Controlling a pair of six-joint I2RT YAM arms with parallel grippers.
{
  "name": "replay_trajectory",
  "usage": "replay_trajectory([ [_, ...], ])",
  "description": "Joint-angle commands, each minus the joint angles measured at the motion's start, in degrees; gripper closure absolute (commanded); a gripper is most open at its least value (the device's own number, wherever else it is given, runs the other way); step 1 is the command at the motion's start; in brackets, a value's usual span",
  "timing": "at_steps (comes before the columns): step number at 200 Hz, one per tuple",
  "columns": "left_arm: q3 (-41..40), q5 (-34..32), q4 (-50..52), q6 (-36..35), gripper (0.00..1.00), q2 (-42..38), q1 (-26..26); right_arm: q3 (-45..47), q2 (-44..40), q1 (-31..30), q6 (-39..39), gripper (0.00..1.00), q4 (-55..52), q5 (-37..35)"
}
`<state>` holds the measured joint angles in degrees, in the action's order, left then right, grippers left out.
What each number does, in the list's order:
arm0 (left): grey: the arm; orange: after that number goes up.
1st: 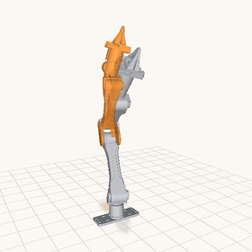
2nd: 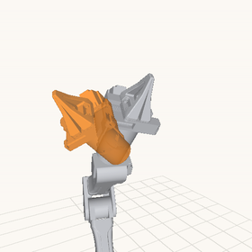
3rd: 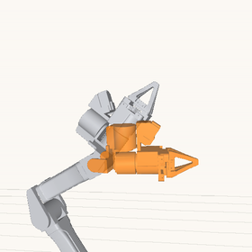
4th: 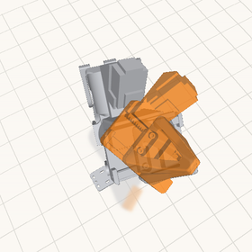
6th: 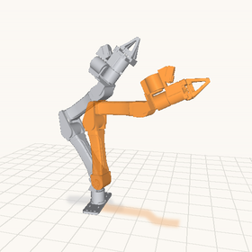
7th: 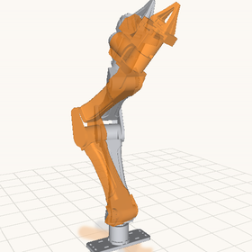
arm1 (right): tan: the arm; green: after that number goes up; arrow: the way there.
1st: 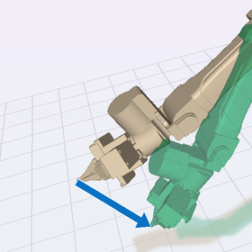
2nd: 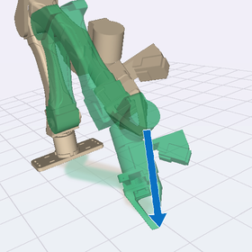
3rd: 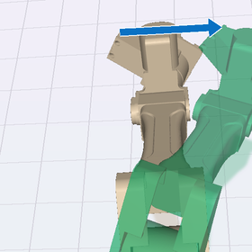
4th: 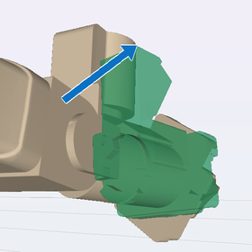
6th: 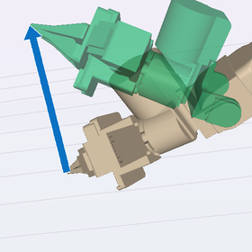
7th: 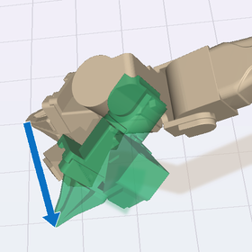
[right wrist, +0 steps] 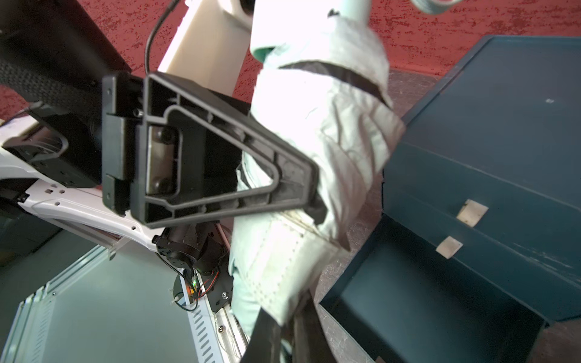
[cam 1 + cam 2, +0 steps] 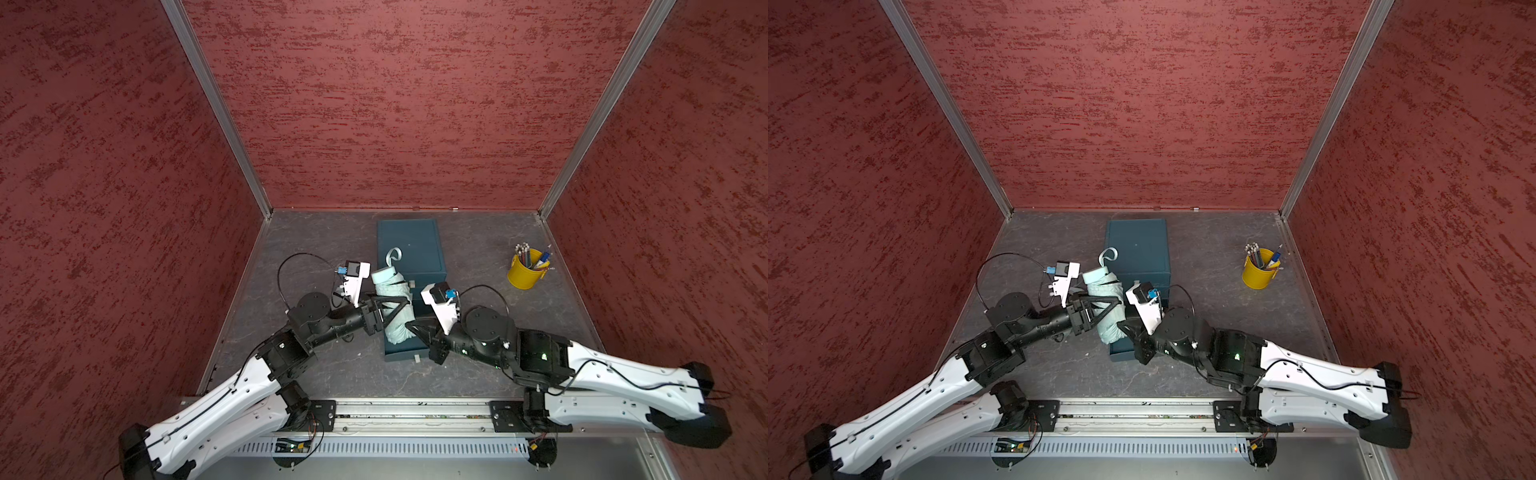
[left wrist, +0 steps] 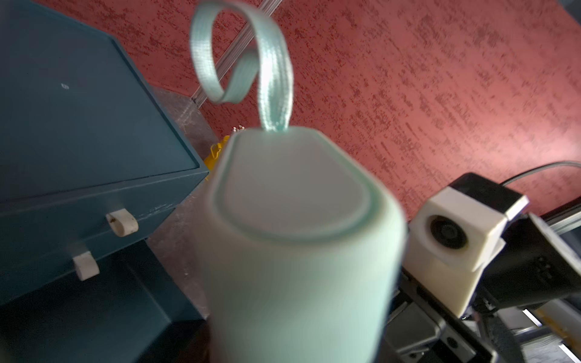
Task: Place the umbrella in the drawer by color
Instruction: Pick up the umbrella from the center of the board.
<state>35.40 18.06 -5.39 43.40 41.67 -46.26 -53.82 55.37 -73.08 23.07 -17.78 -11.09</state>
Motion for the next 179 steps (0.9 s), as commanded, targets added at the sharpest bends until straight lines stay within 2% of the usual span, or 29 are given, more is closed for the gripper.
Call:
replay_trajectory([
  [1, -1.86, 1.27, -8.31, 5.24, 0.65, 0.32, 0.02, -0.94, -0.63, -0.23, 4.27, 0.75, 8.05, -4.34],
  [33, -3.26, 1.26, -13.74, 8.39, 0.8, 0.41, 0.03, -0.1, -1.0, -0.01, 9.34, 0.35, 7.74, -5.15],
  [55, -3.76, 1.51, -15.35, 9.85, 0.8, 0.08, 0.32, 1.69, -2.97, 2.07, 13.22, 0.24, 8.58, -0.31],
  [82, -6.11, 2.22, -21.35, 12.95, 0.8, -0.22, 0.69, 3.76, -4.3, 7.07, 19.54, 0.23, 9.79, 9.44],
  [106, -7.9, 2.92, -26.91, 15.06, 0.8, -0.01, 1.26, 7.12, -3.98, 10.7, 25.22, 0.26, 16.41, 18.97],
  [127, -8.98, 3.2, -29.72, 16.22, 0.8, -0.19, 1.95, 9.24, -3.22, 12.76, 29.18, 0.28, 21.33, 23.74],
  [154, -9.73, 3.12, -30.99, 17.2, 0.8, -0.53, 2.9, 11.17, -2.73, 13.29, 31.26, 0.29, 22.96, 26.02],
  [179, -10.17, 3.2, -31.01, 17.07, 0.8, -0.2, 3.49, 13.14, -3.63, 13.28, 32.08, 0.37, 23.71, 26.03],
])
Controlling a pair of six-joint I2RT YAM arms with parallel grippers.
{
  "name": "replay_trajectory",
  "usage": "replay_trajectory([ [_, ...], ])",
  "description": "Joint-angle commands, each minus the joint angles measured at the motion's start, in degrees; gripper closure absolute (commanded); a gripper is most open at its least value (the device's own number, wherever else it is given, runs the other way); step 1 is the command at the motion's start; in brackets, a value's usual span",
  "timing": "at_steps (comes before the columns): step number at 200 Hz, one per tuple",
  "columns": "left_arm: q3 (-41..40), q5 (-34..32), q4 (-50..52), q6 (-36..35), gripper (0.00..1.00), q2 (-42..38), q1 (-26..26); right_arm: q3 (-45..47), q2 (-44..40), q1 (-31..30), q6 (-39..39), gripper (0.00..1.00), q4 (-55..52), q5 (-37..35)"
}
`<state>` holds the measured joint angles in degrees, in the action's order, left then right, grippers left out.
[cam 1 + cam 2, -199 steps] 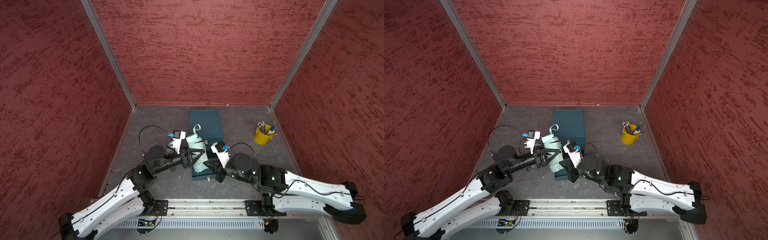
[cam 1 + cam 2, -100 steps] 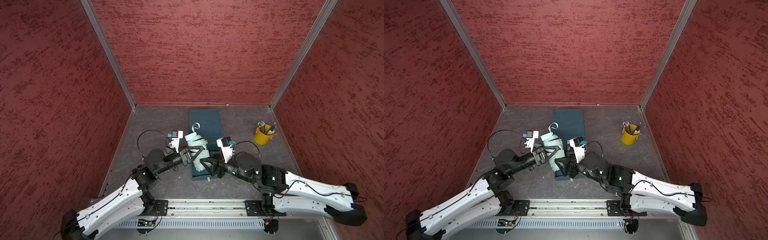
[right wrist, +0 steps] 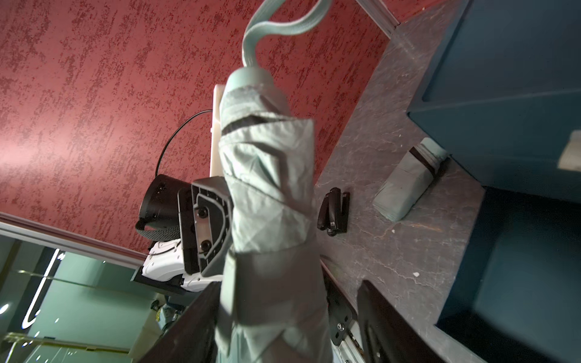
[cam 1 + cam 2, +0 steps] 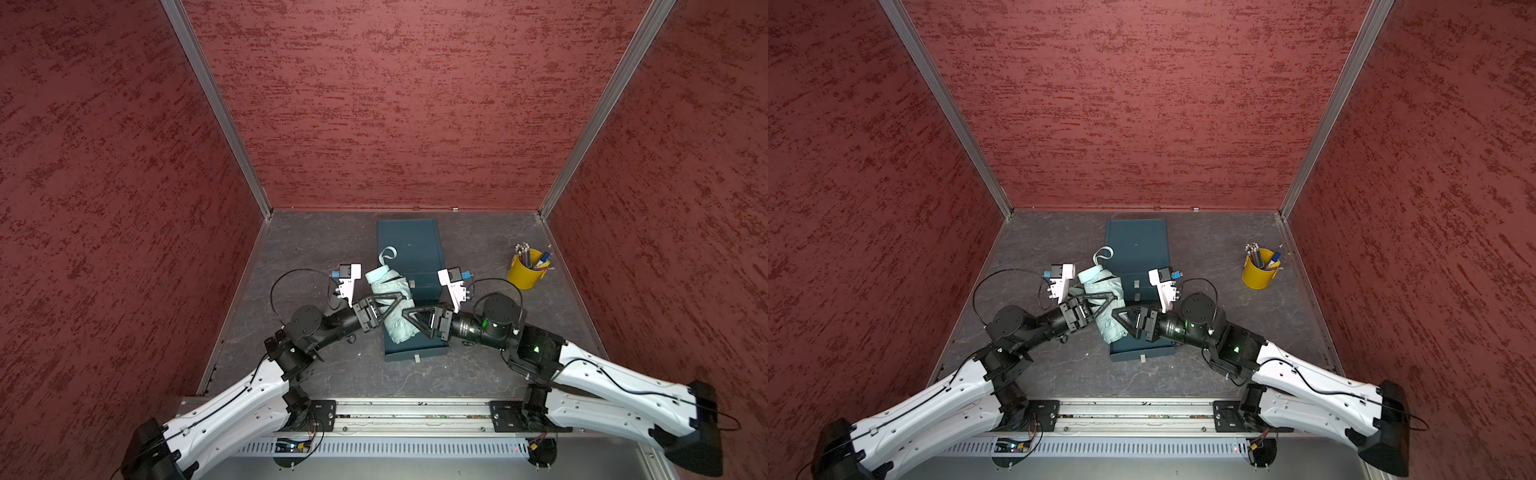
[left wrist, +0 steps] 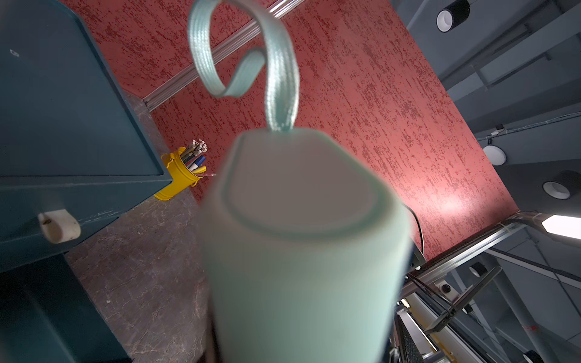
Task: Place the umbrella in the drawer by color
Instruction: Pick up the umbrella from the center of the board.
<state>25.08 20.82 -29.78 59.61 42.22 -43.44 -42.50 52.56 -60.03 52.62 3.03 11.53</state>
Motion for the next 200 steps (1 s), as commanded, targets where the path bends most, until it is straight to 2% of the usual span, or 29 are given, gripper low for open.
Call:
replay_trajectory([
  [1, 0.14, 0.45, -6.61, 0.85, 0.8, -0.74, 0.7, 1.86, -0.84, 0.2, 2.6, 0.37, 2.97, 3.41],
  [33, -0.47, 0.15, -6.58, 0.92, 0.8, -0.58, 1.38, 2.3, -0.92, 0.22, 2.66, 0.45, 3.44, 4.97],
  [70, -0.56, -0.4, -4.96, 0.44, 0.79, -0.56, 2.13, 1.94, -1.14, 0.2, 2.21, 0.72, 2.27, 5.19],
  [81, -0.39, -0.67, -3.58, -0.2, 0.71, -0.48, 2.2, 1.64, -1.31, 0.16, 1.87, 0.81, 1.78, 4.91],
  [99, 0.12, -1.21, -0.14, -1.61, 0.42, -0.38, 2.22, 0.66, -1.93, 0.24, 0.98, 0.96, -0.98, 3.62],
  [112, 1.04, -1.86, 4.67, -3.78, 0.23, -0.85, 2.4, -0.4, -2.62, 0.25, 0.02, 0.97, -4.17, 2.34],
  [131, 5.45, -6.39, 18.81, -9.91, 0.11, -3.1, 2.61, -1.77, -4.48, 0.12, -1.32, 0.98, -11.01, -0.28],
  [141, 8.67, -11.62, 27.19, -13.43, 0.05, -4.19, 2.63, -2.31, -5.53, 0.08, -1.81, 0.98, -15.57, -2.01],
  [159, 14.64, -20.2, 41.47, -19.41, 0.02, -3.34, 4.09, -3.63, -6.46, -0.04, -1.57, 1.0, -25.03, -4.63],
  [171, 19.48, -23.76, 49.71, -22.15, 0.04, 0.1, 6.19, -4.04, -6.33, -0.87, -1.21, 1.0, -29.36, -5.27],
  [182, 22.77, -23.86, 54.08, -24.41, 0.06, 3.71, 8.2, -3.65, -6.46, -2.0, -0.17, 1.0, -31.85, -6.02],
  [200, 25.95, -21.17, 55.18, -27.65, 0.08, 8.72, 9.51, -2.01, -7.13, -3.35, 2.82, 1.0, -34.21, -7.0],
])
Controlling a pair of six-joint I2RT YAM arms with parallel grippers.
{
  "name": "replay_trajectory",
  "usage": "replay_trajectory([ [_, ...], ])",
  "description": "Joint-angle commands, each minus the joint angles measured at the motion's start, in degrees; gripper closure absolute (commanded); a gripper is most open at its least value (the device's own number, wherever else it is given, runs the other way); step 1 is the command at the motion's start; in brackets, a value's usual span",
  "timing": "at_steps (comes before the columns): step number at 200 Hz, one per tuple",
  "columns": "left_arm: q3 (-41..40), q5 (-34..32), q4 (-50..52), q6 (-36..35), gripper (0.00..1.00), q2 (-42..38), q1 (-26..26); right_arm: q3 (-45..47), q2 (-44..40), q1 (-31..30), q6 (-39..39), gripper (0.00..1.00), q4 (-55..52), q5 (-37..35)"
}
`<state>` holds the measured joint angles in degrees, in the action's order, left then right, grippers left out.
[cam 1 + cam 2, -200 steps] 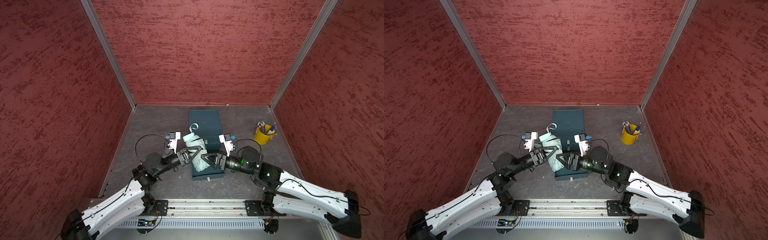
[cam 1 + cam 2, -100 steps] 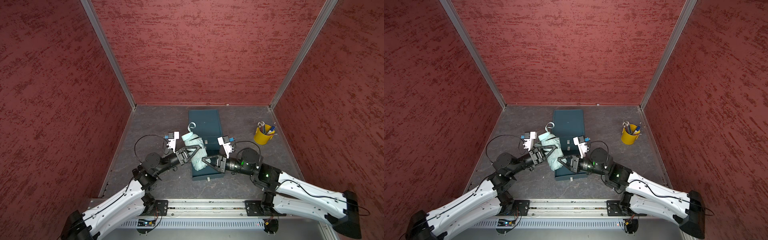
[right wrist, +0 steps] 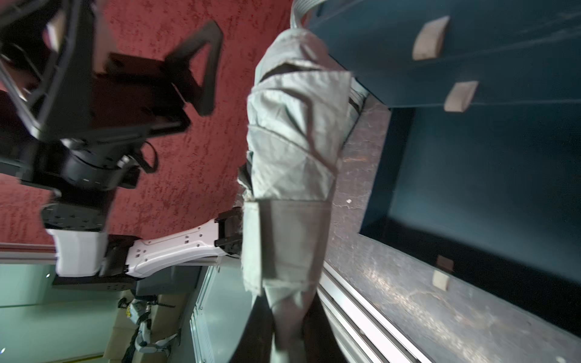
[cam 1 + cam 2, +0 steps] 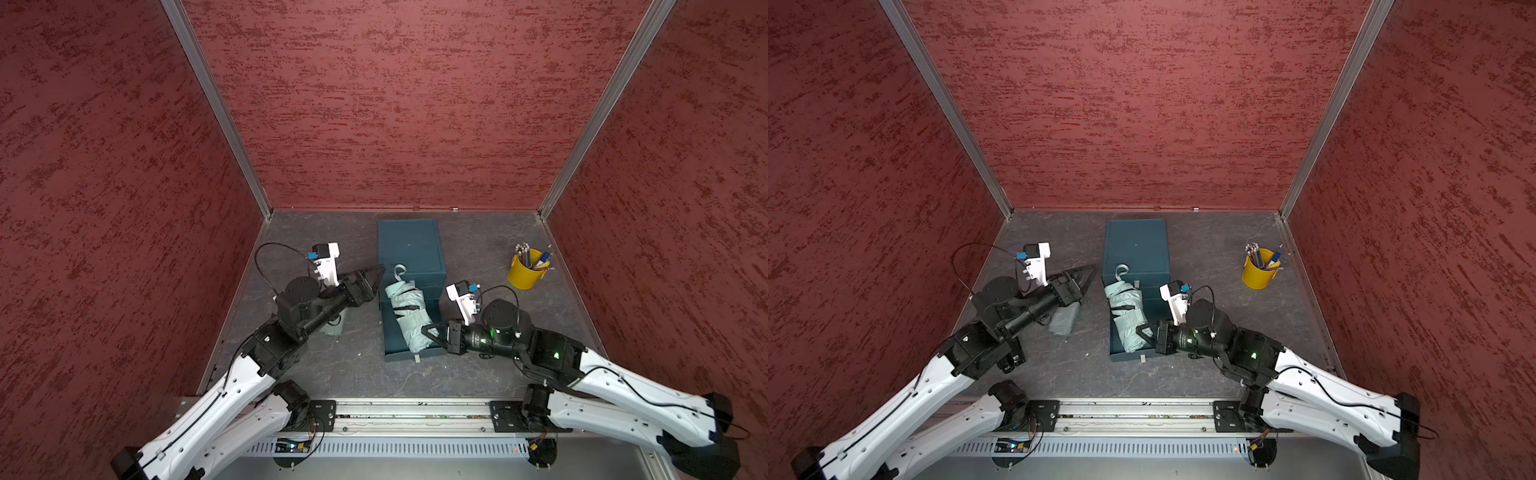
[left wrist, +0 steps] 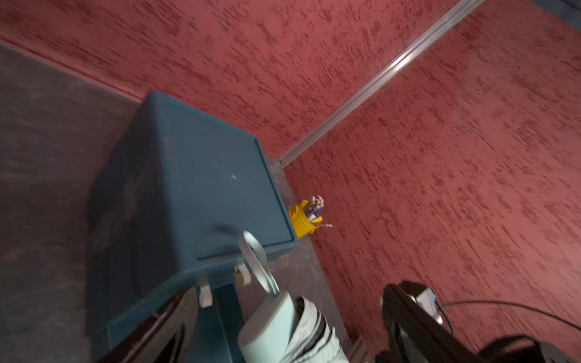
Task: Place the umbrella in the drawer by color
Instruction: Pick up the umbrella from the center of the board, then place the umbrella in the drawer.
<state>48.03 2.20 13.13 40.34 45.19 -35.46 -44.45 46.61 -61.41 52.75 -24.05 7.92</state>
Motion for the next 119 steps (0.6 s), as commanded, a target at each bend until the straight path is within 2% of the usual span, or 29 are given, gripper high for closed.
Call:
replay_trajectory([
  [1, 3.15, -2.46, 12.28, -8.49, 0.08, 6.03, 1.54, 0.13, -1.22, -2.01, 2.92, 1.0, -7.14, -3.42],
  [32, 5.8, 0.99, 9.66, -11.08, 0.11, 12.76, 1.54, 3.99, -0.65, -2.49, 8.92, 1.0, -4.77, -3.77],
  [55, 7.65, -0.27, 10.23, -11.71, 0.15, 17.13, 1.47, 4.85, 3.28, -2.58, 13.11, 1.0, -2.58, -4.43],
  [119, 6.85, -2.61, 8.83, -13.11, 0.18, 20.84, 1.54, 1.82, 14.49, -2.58, 15.06, 1.0, 2.87, -7.15],
])
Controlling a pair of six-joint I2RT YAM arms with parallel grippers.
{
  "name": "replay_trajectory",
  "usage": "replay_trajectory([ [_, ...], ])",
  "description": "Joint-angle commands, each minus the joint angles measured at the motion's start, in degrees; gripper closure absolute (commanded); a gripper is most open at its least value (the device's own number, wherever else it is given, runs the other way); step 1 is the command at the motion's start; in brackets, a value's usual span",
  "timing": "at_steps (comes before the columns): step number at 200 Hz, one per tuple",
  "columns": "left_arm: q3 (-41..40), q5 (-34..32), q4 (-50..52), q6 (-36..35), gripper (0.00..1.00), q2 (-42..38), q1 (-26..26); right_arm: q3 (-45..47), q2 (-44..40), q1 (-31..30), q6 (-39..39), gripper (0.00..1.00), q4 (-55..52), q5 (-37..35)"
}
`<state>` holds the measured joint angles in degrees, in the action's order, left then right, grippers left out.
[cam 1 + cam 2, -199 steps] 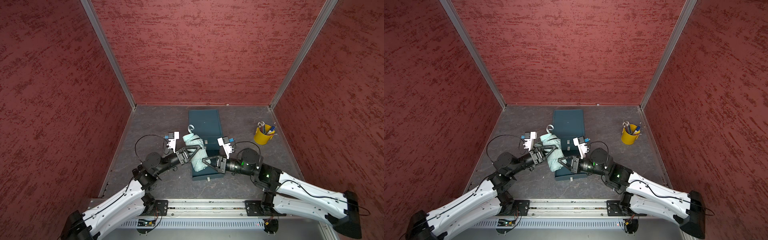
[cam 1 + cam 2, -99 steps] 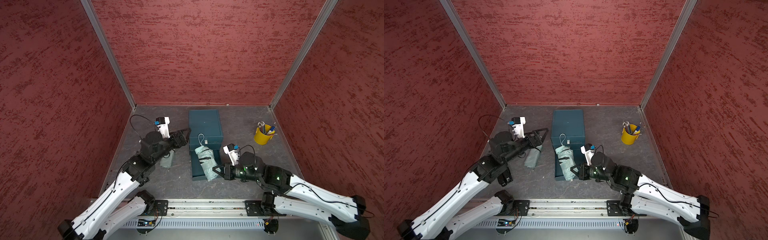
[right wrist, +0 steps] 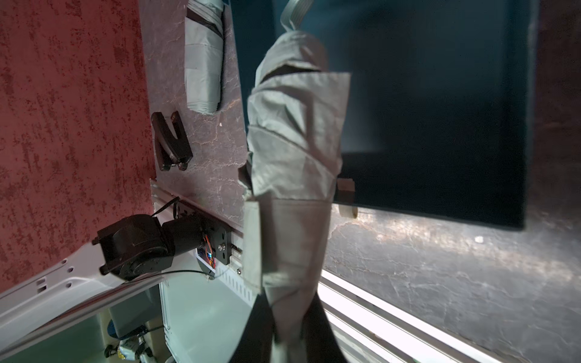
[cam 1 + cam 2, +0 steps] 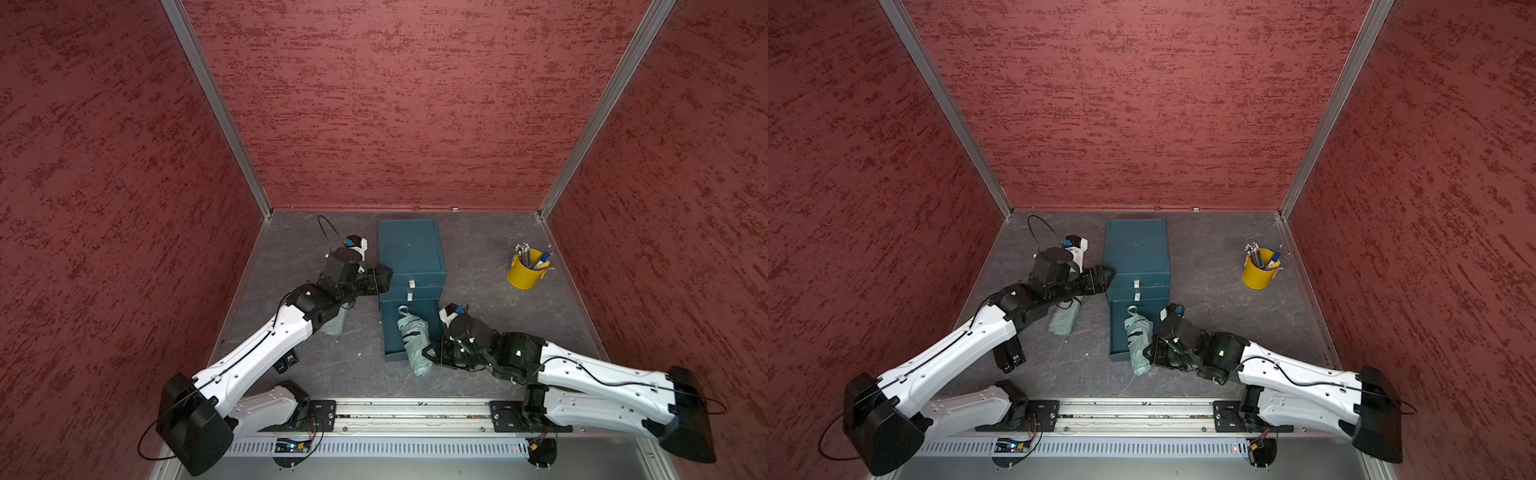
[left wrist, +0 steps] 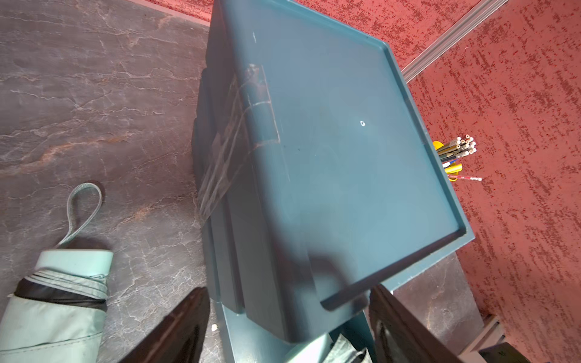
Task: Place the umbrella in the drawer by color
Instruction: Place the umbrella in the drawer.
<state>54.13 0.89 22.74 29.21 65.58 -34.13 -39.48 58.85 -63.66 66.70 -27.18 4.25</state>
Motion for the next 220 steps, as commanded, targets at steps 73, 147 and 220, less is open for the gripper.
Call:
replay_trajectory([
  [73, -0.51, -0.89, -0.16, -2.93, 0.21, 1.91, 0.2, -7.77, 11.66, -0.14, 0.22, 1.0, 11.99, -6.54],
  [147, -2.16, -0.39, -0.29, -2.04, 0.23, 1.29, -0.15, -5.98, 15.77, 0.01, 7.21, 1.0, 20.05, -8.24],
  [220, -2.7, -0.29, 0.25, -2.32, 0.24, 0.6, -0.32, -6.57, 19.44, 0.3, 9.66, 0.97, 22.86, -12.45],
])
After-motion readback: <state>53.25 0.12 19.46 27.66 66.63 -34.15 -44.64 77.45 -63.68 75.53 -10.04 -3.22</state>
